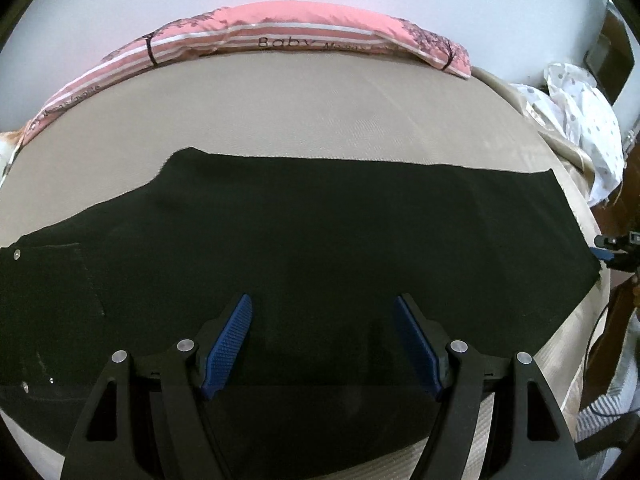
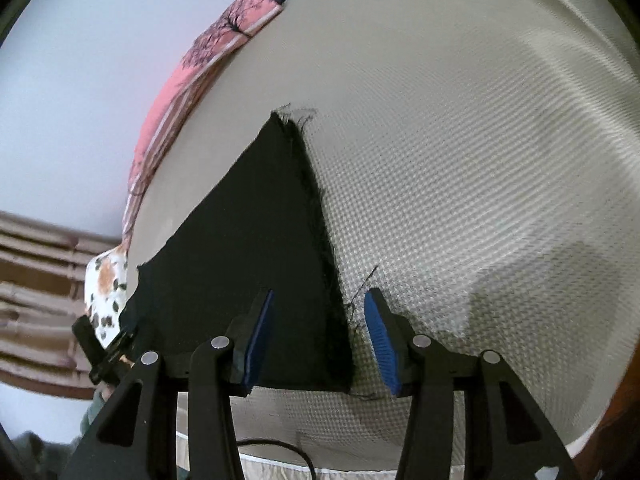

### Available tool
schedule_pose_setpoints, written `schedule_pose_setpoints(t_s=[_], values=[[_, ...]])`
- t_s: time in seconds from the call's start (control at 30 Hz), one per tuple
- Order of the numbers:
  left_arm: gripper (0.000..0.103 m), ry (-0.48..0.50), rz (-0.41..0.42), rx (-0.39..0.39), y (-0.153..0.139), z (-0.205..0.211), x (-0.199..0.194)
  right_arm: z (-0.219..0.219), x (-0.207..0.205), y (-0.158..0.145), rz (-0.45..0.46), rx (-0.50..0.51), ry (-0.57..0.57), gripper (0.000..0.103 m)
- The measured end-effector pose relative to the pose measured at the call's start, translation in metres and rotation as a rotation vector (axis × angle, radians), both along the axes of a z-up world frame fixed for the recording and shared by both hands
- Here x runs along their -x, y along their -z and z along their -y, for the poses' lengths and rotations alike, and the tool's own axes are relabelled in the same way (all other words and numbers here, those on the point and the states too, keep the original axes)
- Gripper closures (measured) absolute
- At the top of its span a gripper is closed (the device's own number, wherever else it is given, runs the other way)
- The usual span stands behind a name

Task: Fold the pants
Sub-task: 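Grasp the edge of the black pants with the right tool, then fold the grasped edge over onto the pants and open the right tool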

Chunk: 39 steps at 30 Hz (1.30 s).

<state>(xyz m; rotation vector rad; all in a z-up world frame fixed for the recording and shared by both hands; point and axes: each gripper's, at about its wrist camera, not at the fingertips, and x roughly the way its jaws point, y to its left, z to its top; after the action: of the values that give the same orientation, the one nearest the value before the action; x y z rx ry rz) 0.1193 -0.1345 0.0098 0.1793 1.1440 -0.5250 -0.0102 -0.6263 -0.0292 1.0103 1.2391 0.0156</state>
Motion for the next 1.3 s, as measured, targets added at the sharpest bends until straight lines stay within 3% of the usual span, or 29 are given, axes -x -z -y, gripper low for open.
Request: schedule_pose_setpoints(t_s=[0.3,0.47,0.6,0.77,1.03,1.3], values=[[0.030,-0.005,-0.032,-0.033,0.018,0.011,0.005,-0.010,-0.023,0.021,0.119,-0.152,-0.021,0.075],[0.029,0.018,0.011,-0.071,0.021,0.018,0.010,-0.015,-0.033,0.030,0.120,-0.163,0.011,0.093],[0.029,0.019,0.013,-0.052,0.022,0.016,0.008,-0.024,-0.034,0.017,0.118,-0.119,0.031,0.094],[0.029,-0.005,-0.024,-0.005,0.016,0.008,-0.001,-0.051,-0.050,-0.024,0.182,-0.131,0.032,0.096],[0.029,-0.085,0.057,0.024,-0.018,-0.050,-0.011,-0.143,-0.122,-0.078,0.238,-0.145,-0.077,0.096],[0.029,-0.188,0.125,0.023,-0.046,-0.133,-0.010,-0.290,-0.194,-0.076,0.231,-0.195,-0.281,0.097]])
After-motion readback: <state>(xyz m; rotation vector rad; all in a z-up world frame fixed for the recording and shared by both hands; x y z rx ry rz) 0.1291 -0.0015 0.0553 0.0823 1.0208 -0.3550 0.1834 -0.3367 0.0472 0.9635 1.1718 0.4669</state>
